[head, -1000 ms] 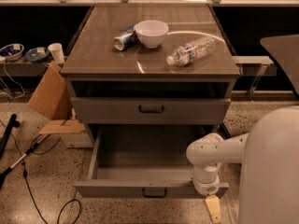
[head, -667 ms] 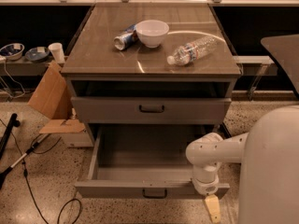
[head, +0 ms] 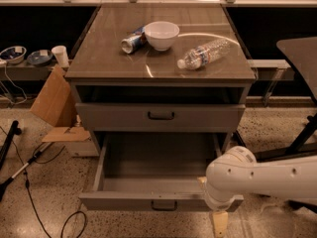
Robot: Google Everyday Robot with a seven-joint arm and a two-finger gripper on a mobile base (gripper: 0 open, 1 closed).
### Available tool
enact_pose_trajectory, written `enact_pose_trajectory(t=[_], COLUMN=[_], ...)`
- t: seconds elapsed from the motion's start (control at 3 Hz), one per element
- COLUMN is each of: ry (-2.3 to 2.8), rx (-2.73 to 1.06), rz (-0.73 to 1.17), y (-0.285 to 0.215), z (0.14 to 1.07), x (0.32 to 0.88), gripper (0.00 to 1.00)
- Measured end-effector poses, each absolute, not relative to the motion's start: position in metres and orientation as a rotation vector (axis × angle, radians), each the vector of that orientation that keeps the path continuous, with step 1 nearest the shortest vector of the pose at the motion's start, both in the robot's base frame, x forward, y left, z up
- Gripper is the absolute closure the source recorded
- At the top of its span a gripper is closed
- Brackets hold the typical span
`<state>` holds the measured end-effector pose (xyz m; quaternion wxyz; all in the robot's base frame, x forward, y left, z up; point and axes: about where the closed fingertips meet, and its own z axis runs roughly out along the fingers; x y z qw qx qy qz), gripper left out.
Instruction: Open middle drawer
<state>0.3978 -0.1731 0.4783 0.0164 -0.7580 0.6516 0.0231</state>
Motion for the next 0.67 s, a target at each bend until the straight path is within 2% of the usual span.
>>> enact_pose_trajectory(t=[0.33,0.67], ry=[1.95,1.93], rx=[-2.184,-2.167], rz=[-0.091,-0.122], y=[-0.158,-0.157], z=[0.533,0.544], x=[0.414,0.42], gripper=[0.0,0.0])
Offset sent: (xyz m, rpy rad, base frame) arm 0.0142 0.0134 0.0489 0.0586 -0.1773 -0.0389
